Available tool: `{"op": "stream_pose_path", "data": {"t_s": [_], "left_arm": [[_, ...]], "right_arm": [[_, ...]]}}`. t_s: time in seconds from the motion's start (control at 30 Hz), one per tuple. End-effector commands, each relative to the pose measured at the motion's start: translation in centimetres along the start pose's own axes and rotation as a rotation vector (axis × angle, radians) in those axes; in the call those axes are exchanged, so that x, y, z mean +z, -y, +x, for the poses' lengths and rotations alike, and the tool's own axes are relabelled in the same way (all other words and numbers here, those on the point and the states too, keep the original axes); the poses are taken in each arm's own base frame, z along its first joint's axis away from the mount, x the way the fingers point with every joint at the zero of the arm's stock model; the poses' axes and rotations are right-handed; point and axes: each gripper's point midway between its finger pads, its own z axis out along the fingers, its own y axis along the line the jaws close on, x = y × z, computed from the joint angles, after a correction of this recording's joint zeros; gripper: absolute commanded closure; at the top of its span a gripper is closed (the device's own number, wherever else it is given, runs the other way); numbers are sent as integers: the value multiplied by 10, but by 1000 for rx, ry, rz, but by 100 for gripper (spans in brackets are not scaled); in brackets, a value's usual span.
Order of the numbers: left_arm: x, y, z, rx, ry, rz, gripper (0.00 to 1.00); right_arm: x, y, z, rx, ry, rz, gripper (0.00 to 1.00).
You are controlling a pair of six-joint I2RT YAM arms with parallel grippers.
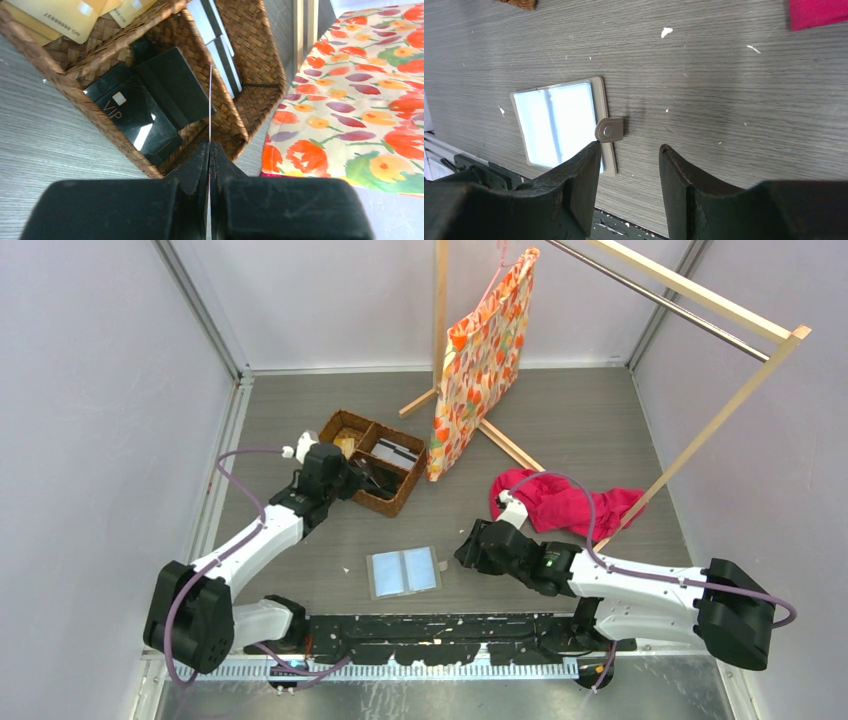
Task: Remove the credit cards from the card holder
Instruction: Place the credit card in the storage box, then reset both arms
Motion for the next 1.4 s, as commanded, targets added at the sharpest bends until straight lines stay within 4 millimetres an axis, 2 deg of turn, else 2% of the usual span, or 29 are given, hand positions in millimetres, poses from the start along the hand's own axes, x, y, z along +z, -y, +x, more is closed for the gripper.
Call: {"op": "stream_pose_path", "data": {"t_s": [0.0, 0.07, 0.13, 0.23, 0.33, 0.47, 0.6, 0.67, 0.77, 0.9, 0.93, 1.1, 1.37], "left_arm": [[7, -3, -14, -73, 104, 19, 99], [8, -7, -11, -53, 99, 14, 97], [9, -11, -6, -27, 68, -8, 81], [6, -10, -1, 9, 29, -10, 68], [-3, -5, -3, 45, 23, 5, 58], [-32, 8, -12, 121, 28, 47, 58], [-64, 12, 6, 185, -63, 110, 62], [-79, 13, 28, 212, -143, 154, 64], [-95, 6, 73, 235, -297, 196, 67], [-102, -19, 126, 252, -448, 191, 70], [-102, -26, 134, 247, -464, 184, 71], [-96, -59, 151, 206, -488, 135, 71], [-84, -104, 164, 227, -511, -1, 72]], "right_arm": [[-3, -8, -14, 19, 48, -9, 48], [-3, -11, -15, 13, 49, -12, 48], [-5, -16, -17, 15, 50, -25, 48], [-6, -26, -19, 9, 49, -57, 48], [-10, -47, -21, -22, 48, -110, 48], [-10, -80, -14, -120, -4, -168, 47], [2, -103, 3, -155, -81, -225, 46], [13, -104, 13, -157, -116, -222, 46], [29, -100, 27, -151, -157, -205, 46], [44, -86, 37, -134, -180, -163, 46], [46, -82, 38, -132, -181, -152, 46], [54, -66, 46, -123, -194, -112, 46], [65, -57, 56, -104, -211, -95, 46]]}}
